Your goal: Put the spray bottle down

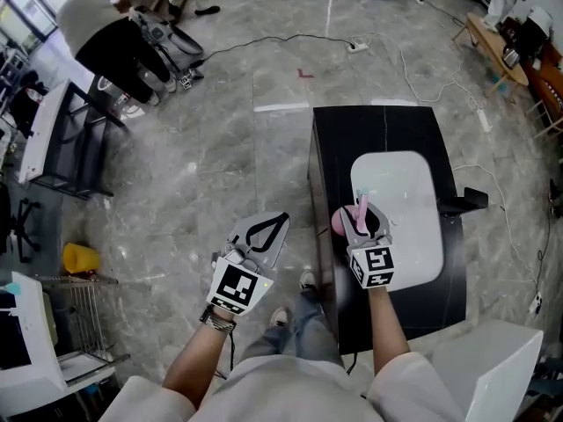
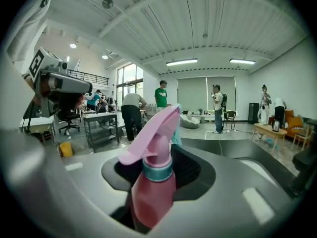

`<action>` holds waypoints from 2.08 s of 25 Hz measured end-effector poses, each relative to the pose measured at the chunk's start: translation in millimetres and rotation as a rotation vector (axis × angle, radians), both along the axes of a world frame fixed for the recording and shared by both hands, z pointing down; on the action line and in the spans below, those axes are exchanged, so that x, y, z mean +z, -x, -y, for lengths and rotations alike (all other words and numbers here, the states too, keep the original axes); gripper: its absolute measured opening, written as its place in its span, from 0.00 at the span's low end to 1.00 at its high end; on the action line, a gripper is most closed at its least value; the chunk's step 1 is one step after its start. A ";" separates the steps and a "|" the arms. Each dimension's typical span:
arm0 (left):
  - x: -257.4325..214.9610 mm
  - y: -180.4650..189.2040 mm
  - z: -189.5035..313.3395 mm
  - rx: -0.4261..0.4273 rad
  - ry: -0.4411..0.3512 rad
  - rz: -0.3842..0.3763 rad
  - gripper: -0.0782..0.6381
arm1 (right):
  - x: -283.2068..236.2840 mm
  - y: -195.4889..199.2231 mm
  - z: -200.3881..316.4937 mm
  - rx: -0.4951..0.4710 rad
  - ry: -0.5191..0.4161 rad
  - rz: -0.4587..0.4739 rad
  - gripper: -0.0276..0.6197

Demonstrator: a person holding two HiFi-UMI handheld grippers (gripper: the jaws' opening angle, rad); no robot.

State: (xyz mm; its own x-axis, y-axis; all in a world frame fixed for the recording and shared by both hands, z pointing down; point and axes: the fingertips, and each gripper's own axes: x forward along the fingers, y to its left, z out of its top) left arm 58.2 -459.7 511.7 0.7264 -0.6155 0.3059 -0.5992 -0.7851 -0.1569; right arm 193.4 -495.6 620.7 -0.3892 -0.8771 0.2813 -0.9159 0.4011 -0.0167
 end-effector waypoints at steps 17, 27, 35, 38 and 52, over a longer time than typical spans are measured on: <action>4.1 6.8 -11.6 0.005 0.016 -0.011 0.11 | 0.0 -2.1 -16.0 0.003 0.044 -0.030 0.41; 4.1 13.7 -28.8 0.017 0.032 -0.051 0.11 | -9.7 -8.1 -48.7 0.039 0.054 -0.049 0.47; -7.3 21.8 -50.7 0.024 0.013 -0.071 0.11 | -26.4 -7.5 -87.5 0.061 0.074 -0.054 0.47; -14.1 26.8 -59.5 0.027 0.004 -0.077 0.11 | -33.9 -6.2 -100.9 0.070 0.082 -0.033 0.47; -50.2 33.7 -91.2 0.056 -0.057 -0.123 0.11 | -116.0 -1.9 -160.2 0.097 -0.022 0.017 0.42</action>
State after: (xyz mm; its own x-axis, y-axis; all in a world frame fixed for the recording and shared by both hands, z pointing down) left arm 24.4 -368.5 461.5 0.7897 -0.5869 0.1787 -0.5723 -0.8097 -0.1301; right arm 195.4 -335.4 504.7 -0.3069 -0.9167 0.2560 -0.9501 0.3111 -0.0250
